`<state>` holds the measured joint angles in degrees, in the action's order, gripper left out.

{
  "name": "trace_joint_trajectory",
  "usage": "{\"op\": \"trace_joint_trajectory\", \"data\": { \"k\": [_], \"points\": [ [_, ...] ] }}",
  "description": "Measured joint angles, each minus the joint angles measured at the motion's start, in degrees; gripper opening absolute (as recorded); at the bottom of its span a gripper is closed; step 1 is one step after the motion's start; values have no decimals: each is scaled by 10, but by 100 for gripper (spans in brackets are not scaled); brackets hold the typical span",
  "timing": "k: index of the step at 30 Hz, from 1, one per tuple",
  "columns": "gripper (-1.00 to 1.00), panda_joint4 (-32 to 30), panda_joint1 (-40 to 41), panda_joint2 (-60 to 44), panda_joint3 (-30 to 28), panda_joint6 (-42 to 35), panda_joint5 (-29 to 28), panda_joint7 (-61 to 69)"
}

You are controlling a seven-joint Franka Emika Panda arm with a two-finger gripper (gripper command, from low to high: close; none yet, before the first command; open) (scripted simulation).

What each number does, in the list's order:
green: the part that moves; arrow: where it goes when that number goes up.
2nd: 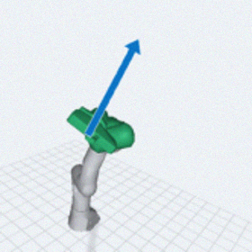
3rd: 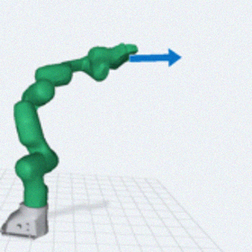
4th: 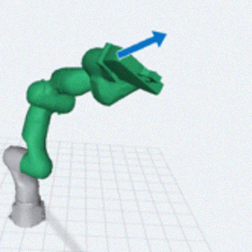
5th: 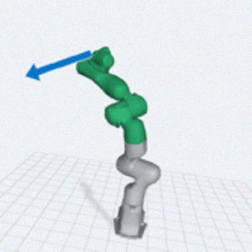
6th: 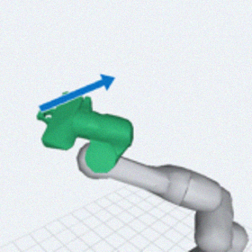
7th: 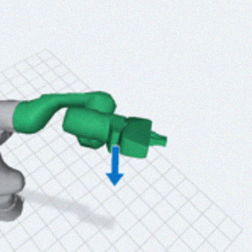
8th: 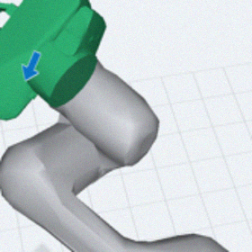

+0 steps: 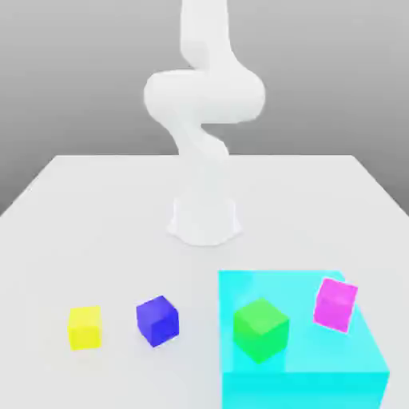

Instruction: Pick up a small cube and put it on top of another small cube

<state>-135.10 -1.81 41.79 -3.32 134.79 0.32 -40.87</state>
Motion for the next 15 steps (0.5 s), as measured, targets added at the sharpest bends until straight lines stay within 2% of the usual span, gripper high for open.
{"op": "trace_joint_trajectory", "data": {
  "k": [8,15],
  "points": [
    [0,-119,-51,-155,-101,110,18,189],
    [0,-231,-72,-307,-162,216,20,362]
  ]
}}
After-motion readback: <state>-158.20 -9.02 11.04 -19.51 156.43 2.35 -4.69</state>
